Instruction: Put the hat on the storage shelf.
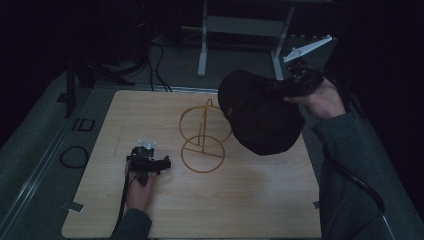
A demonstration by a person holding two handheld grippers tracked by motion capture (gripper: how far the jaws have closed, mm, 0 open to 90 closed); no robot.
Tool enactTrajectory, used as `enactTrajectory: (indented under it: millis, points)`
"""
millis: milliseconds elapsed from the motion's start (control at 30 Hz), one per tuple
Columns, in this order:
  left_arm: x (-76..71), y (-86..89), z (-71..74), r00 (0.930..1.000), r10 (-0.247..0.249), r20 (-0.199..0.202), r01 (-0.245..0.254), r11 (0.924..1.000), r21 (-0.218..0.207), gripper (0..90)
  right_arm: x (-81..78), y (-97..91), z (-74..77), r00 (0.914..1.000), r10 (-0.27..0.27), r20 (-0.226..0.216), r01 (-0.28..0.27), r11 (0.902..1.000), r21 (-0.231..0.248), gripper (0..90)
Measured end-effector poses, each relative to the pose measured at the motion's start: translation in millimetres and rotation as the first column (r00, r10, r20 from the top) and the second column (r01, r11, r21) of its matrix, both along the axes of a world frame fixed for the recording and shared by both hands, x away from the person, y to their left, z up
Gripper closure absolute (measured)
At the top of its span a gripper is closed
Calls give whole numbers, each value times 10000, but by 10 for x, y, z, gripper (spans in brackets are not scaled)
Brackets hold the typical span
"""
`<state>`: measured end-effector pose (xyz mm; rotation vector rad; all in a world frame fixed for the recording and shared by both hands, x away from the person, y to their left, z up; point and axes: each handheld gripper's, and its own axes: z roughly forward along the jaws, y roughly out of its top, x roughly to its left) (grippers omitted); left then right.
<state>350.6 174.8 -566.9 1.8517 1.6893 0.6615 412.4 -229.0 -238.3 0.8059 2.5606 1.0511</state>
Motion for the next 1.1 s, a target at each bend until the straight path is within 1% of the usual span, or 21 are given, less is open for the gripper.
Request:
enactTrajectory:
  millis: [200,767,867,1100]
  points:
    - [0,0,0,10000,-1,0,1,10000,1,7,19,95,-2,9999,118,-21,-117,9996,249,853]
    - [-1,2,1,10000,-22,-19,22,10000,14,7,49,399,54,9986,524,91,-526,9983,267,853]
    - [0,1,1,10000,-13,-12,13,10000,6,7,53,448,62,9981,611,121,-613,9979,207,852]
    - [0,0,0,10000,-12,-10,12,10000,-1,7,79,544,99,9982,572,155,-575,9982,184,853]
